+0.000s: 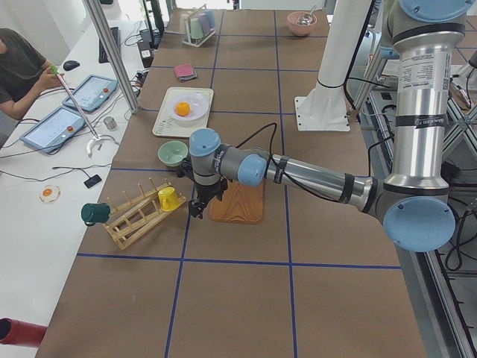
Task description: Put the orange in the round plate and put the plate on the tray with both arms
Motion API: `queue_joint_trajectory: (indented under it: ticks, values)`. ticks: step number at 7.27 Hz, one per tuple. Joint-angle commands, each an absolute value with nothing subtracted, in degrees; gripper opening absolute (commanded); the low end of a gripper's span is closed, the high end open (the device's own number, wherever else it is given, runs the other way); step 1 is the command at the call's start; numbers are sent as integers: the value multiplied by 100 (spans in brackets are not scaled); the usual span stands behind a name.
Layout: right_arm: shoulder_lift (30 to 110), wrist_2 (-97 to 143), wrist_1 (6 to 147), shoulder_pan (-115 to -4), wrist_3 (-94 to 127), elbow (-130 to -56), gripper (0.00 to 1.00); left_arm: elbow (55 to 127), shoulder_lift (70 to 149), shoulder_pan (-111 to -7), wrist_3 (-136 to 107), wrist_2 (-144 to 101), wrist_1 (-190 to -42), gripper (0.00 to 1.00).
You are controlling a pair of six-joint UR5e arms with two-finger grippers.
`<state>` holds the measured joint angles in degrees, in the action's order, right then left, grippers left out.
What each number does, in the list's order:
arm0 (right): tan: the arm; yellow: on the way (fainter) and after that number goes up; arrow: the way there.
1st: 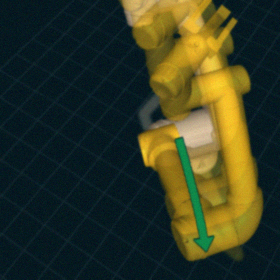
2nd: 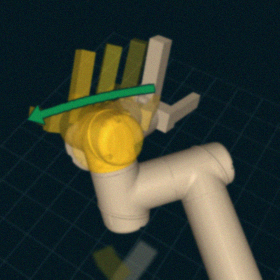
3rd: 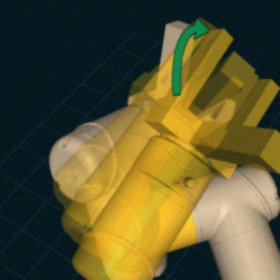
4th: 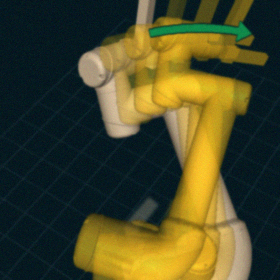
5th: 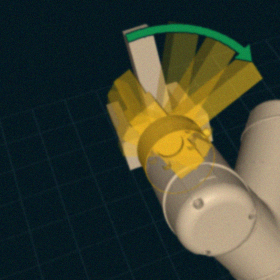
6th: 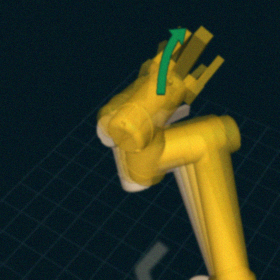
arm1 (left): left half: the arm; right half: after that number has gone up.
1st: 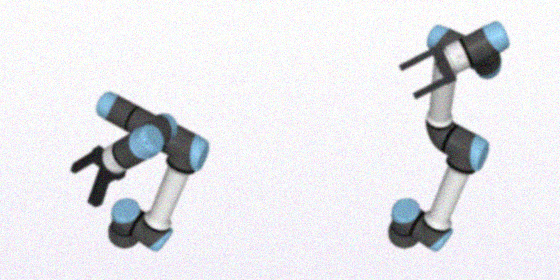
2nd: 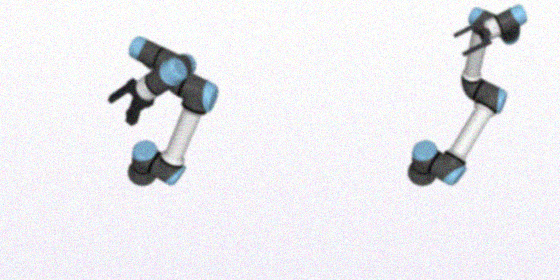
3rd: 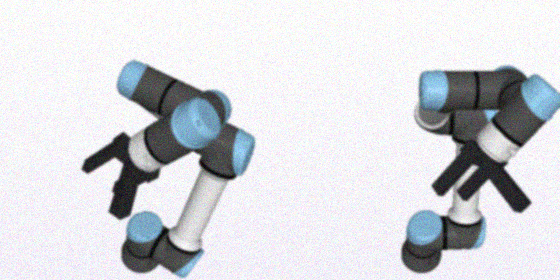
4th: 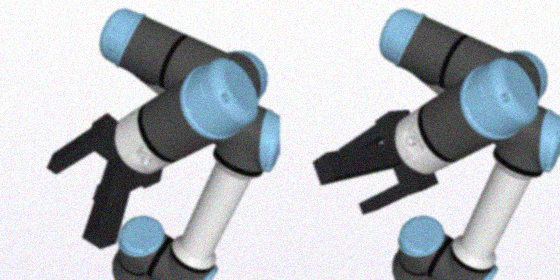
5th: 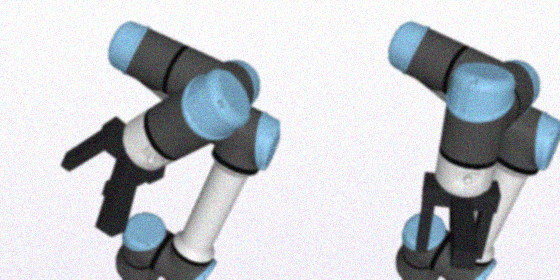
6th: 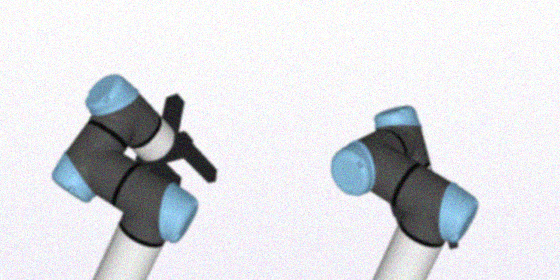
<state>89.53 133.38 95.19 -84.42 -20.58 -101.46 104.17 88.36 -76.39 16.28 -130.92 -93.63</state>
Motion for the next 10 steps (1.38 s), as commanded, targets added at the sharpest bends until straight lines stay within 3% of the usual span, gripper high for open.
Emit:
queue_joint_trajectory:
  ticks: [1,10]
  values:
    - [8903,13315,9729,-8403,-2153,-10169,100,10188,8833,-7761,1582,-13377,-9316,99]
    - [8780,13377,10275,-8367,-1830,-10459,100,10353,8771,-7822,356,-13737,-9378,99]
